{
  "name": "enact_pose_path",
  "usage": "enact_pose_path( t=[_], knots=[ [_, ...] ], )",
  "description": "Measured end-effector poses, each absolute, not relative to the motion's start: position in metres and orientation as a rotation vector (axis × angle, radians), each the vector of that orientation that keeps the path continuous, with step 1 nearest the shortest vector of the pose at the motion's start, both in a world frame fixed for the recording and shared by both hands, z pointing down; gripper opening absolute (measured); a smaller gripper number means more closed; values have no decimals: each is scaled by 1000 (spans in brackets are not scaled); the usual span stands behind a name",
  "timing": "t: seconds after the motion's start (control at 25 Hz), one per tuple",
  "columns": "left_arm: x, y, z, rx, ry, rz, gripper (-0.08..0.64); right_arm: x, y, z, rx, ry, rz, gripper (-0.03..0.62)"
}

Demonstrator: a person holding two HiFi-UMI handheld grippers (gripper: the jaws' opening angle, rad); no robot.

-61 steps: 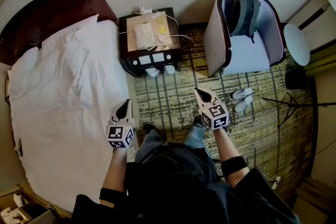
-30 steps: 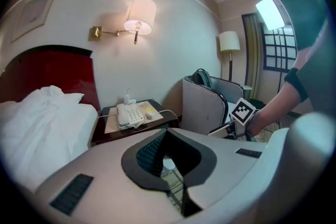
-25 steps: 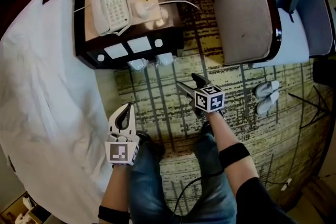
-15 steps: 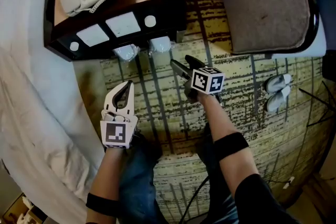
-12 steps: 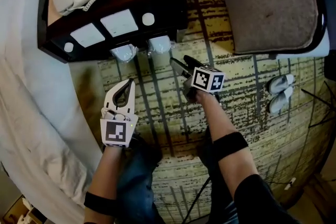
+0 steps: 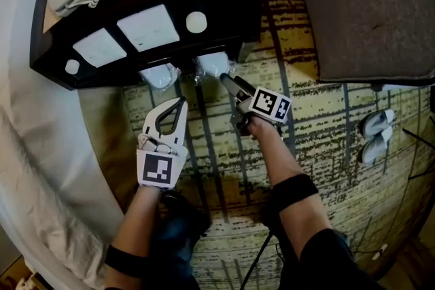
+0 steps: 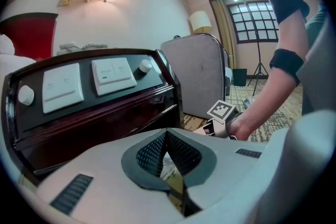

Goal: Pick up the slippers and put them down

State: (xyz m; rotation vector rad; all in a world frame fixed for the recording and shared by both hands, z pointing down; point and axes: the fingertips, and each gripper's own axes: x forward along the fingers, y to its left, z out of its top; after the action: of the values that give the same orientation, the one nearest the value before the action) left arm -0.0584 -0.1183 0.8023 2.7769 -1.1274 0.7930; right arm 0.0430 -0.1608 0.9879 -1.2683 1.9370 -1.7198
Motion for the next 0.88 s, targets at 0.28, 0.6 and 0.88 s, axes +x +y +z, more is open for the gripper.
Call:
enact_pose_path(
  t=[0.28,0.6,0.88],
  knots=[
    [-63,-128,831,2824,-1101,828,3,34,-187,1021,-1210,1784,-1763,396],
    [-64,-133,840,2820,-1103,853,3,15,-200,1027,-1084,1736,-1809,243],
    [-63,-135,845,2817,-1090,848,2,15,-203,1015,-993,1694,-1733,128]
  ],
)
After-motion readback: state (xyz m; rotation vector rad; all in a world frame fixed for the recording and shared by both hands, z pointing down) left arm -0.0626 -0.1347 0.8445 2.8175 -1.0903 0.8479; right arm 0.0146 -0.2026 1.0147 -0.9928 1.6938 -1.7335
